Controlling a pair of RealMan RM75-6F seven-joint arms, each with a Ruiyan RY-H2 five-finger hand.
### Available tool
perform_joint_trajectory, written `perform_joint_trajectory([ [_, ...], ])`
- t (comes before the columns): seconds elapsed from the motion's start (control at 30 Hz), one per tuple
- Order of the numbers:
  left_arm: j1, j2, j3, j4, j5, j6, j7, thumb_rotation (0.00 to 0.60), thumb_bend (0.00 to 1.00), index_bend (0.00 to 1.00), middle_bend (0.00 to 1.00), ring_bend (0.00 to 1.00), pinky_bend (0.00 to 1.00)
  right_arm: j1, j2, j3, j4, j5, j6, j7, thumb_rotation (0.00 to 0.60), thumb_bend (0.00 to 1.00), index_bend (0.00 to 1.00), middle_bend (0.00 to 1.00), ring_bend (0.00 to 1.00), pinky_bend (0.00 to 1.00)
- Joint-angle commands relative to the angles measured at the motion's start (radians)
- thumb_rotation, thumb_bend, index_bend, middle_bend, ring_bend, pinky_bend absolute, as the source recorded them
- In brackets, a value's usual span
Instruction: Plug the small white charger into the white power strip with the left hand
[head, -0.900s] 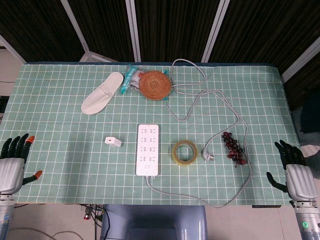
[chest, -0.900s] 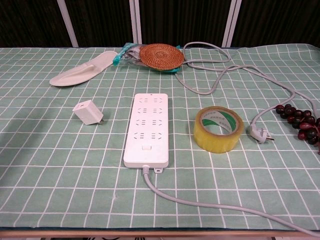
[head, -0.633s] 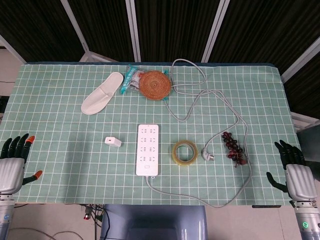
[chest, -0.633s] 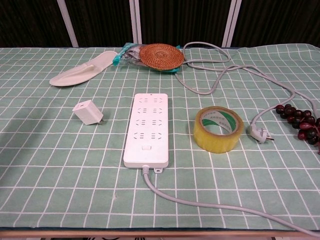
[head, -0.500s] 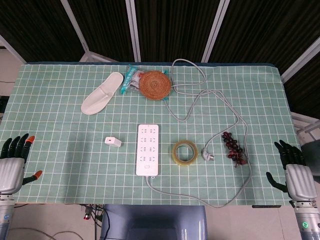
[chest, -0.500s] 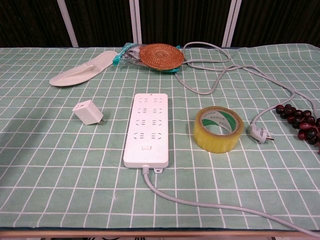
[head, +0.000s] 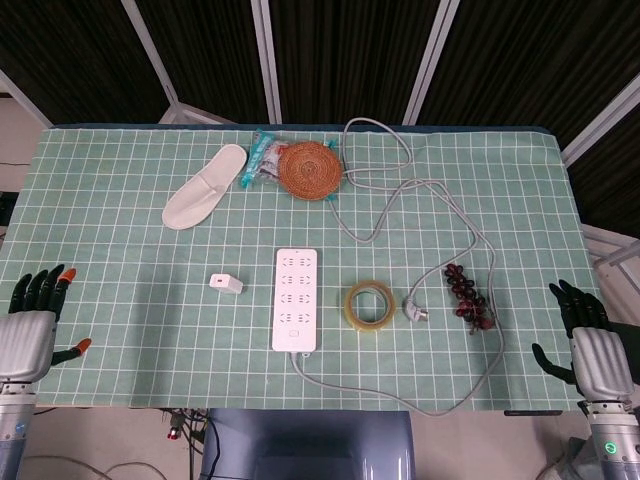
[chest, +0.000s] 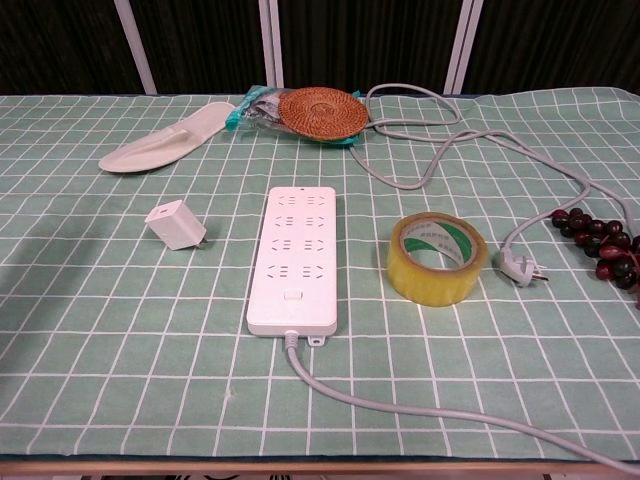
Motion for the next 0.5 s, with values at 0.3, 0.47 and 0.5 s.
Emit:
perform_joint_trajectory([
  [0.3, -0.19, -0.022, -0.105, -0.18, -0.18, -0.221, 0.204, 0.6, 0.05, 0.12, 0.13, 0.0, 0.0, 0.002, 0.009, 0.001, -0.006, 0.006, -0.012, 0.03, 0.6, 0.39, 0.0, 0.0, 0.0, 0.0],
  [0.47, -0.295, -0.064, -0.164, -0.205, -0.343, -0.305, 0.304, 0.6, 0.08, 0.17, 0.16, 0.0, 0.0, 0.004, 0.013, 0.002, -0.01, 0.015, -0.021, 0.044, 0.6, 0.39, 0.0, 0.0, 0.0, 0.0],
  [0.5, -0.318, -0.072, -0.173, -0.204, -0.377, -0.319, 0.325, 0.6, 0.09, 0.19, 0.17, 0.0, 0.0, 0.004, 0.014, 0.002, -0.011, 0.016, -0.023, 0.046, 0.6, 0.39, 0.0, 0.0, 0.0, 0.0],
])
